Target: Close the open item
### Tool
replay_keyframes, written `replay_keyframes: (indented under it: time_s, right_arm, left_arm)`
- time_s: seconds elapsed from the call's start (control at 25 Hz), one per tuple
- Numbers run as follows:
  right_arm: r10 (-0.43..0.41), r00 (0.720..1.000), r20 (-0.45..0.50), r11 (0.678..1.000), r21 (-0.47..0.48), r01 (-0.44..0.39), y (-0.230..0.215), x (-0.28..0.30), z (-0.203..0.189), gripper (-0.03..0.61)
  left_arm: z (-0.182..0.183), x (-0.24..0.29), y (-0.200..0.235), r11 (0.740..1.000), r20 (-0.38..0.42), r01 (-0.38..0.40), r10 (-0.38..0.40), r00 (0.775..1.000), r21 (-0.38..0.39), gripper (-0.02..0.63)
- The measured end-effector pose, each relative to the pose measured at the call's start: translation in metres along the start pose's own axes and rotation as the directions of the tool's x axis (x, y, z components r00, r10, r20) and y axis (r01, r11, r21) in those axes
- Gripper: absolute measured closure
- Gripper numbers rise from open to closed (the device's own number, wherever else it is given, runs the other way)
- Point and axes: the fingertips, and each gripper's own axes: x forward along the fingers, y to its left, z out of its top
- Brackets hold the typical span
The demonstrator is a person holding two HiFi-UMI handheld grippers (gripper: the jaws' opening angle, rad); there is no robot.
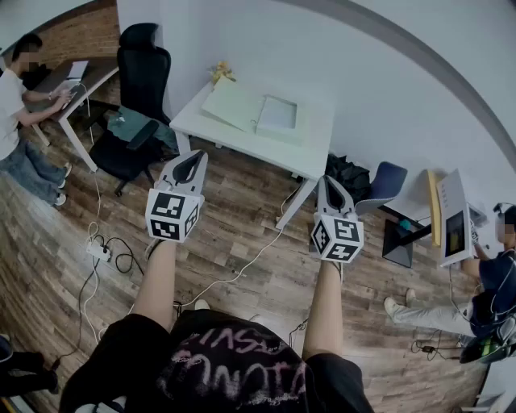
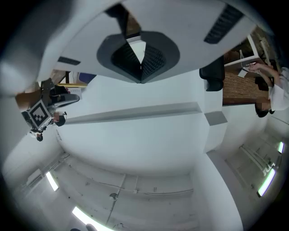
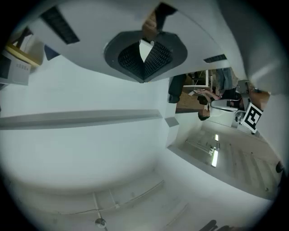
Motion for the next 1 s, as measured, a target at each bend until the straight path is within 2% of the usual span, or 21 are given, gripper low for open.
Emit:
replay_keyframes:
  time_s: [0.48, 0.72, 1.0]
  right_arm:
    - [0.009, 1.0, 0.011, 1.0, -0.001, -0.009, 0.009, 0.0, 0.003, 0.569]
    - [0.006, 1.0, -0.005, 0.999, -0.047, -0.006, 0.019, 0.007, 0.009, 0.569]
    - [0.032, 0.999, 0.019, 0.999, -0.007, -0.032, 0.041, 0.012, 0.017, 0.569]
  left_arm:
    - [-0.003, -0.005, 0.005, 1.0, -0.002, 0.003, -0.003, 1.0, -0.003, 0.612]
    - [-0.005, -0.006, 0.011, 1.0, -0.003, 0.012, -0.012, 1.0, -0.004, 0.612]
    - [-0.005, -0.013, 0.031, 1.0, -0.003, 0.029, -0.029, 1.0, -0.008, 0.612]
